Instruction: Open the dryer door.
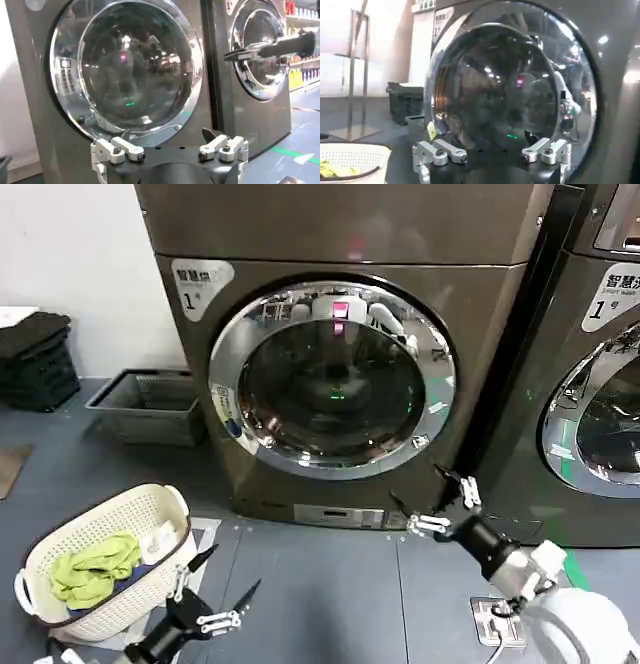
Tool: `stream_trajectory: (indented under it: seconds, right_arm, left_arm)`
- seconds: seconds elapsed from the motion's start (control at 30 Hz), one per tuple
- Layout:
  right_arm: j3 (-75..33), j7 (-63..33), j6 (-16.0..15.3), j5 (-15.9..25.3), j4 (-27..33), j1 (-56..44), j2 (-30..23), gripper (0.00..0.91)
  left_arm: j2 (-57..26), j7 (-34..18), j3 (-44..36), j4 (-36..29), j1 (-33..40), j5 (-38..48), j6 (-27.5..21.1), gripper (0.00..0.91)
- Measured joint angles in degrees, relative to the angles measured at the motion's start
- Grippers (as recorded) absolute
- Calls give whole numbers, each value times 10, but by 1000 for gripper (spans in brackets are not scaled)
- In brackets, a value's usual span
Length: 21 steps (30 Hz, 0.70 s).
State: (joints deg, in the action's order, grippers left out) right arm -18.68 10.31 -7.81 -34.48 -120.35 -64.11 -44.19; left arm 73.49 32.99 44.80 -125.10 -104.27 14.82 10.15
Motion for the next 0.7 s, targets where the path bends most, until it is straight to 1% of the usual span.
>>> stream_trajectory:
  seconds: [0.27,0.5,0.7]
  right_arm:
    - [86,-11,0,-28,44,115,4,907]
    - [155,-11,-3,-51,80,199,-6,907]
    - [212,-8,-3,-62,114,266,-20,907]
  left_arm:
    - [3,0,5,-4,-3,-1,0,907]
    - [7,0,7,-6,-4,-1,0,907]
    - [8,0,7,-6,-4,-1,0,907]
